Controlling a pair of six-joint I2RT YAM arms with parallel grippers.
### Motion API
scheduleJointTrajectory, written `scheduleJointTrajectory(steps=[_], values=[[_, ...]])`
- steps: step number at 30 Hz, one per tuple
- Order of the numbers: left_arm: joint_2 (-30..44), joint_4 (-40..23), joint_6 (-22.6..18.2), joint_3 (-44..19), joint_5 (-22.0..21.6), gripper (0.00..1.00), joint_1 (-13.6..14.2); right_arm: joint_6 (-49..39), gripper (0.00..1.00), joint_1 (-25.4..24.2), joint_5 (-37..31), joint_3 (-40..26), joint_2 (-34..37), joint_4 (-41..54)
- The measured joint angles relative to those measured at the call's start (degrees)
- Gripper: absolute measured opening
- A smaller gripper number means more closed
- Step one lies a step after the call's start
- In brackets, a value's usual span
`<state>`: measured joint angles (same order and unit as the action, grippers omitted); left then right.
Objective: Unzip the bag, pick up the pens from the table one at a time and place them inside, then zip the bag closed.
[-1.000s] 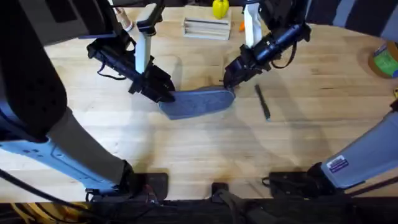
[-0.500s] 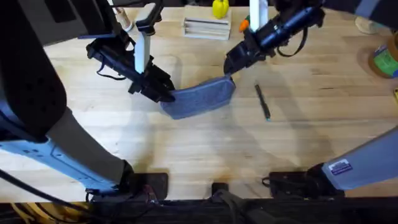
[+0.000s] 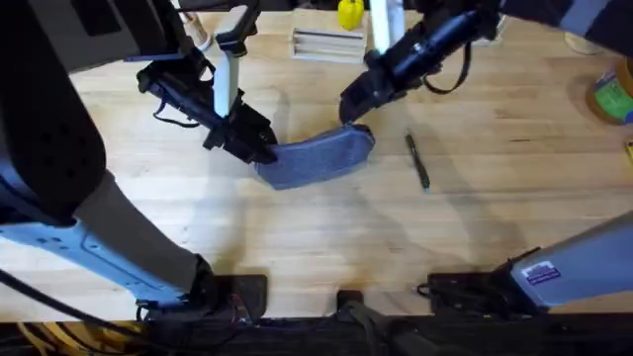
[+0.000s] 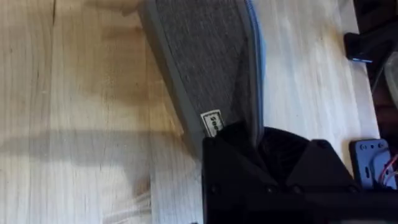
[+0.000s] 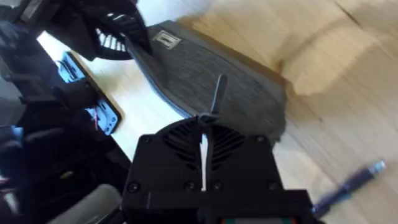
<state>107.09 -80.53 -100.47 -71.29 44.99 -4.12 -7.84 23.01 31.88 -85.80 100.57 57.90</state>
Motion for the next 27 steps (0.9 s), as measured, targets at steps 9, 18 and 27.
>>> scheduleJointTrajectory(steps=[9,18,27], values=[[0.00,0.01,0.01,0.00,-0.98,0.042,-0.22,6.00,0.031,9.90,-1.83,0.00,3.21,-10.49],[0.00,-0.27,0.00,0.00,-1.37,0.042,-0.31,13.01,0.032,19.73,-2.31,0.00,6.53,-22.11],[0.00,-0.76,-0.07,0.04,-2.64,0.042,-0.52,15.64,0.065,20.94,-2.91,-0.02,7.17,-23.06]])
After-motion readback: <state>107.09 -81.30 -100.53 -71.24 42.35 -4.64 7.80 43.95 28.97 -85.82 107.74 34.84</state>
